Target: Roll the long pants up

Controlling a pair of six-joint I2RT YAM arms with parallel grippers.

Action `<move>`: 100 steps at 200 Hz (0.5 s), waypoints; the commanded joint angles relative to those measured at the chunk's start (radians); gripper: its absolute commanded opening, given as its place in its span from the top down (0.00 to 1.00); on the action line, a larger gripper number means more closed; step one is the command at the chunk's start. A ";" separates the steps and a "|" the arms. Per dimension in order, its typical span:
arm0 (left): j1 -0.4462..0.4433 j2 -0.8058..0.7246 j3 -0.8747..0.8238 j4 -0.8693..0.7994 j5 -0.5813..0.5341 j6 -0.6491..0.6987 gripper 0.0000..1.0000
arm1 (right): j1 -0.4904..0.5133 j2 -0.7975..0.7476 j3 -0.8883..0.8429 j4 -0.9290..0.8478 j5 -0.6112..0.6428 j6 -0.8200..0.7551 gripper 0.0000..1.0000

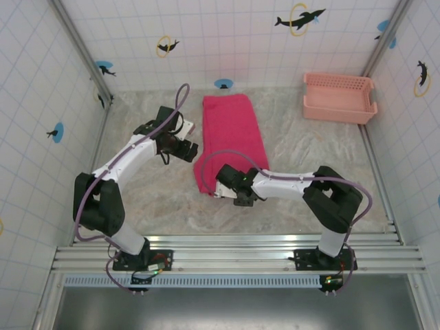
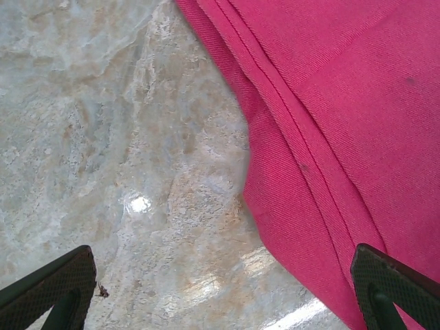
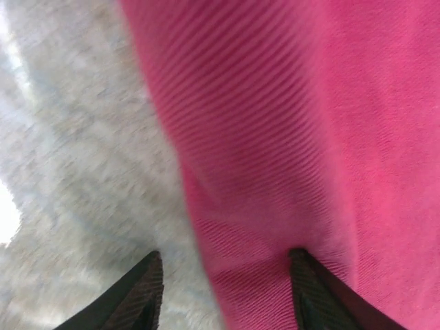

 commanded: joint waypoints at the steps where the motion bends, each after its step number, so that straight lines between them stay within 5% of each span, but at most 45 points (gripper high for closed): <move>1: 0.004 -0.059 -0.036 -0.034 0.014 0.028 0.03 | -0.011 0.067 0.033 0.015 0.007 -0.037 0.61; 37: -0.014 -0.107 -0.088 -0.061 0.045 0.079 0.03 | -0.025 0.046 0.071 -0.053 -0.095 -0.053 0.87; 100: -0.025 -0.080 -0.032 -0.184 0.060 0.136 0.02 | -0.114 0.054 0.294 -0.396 -0.540 -0.026 1.00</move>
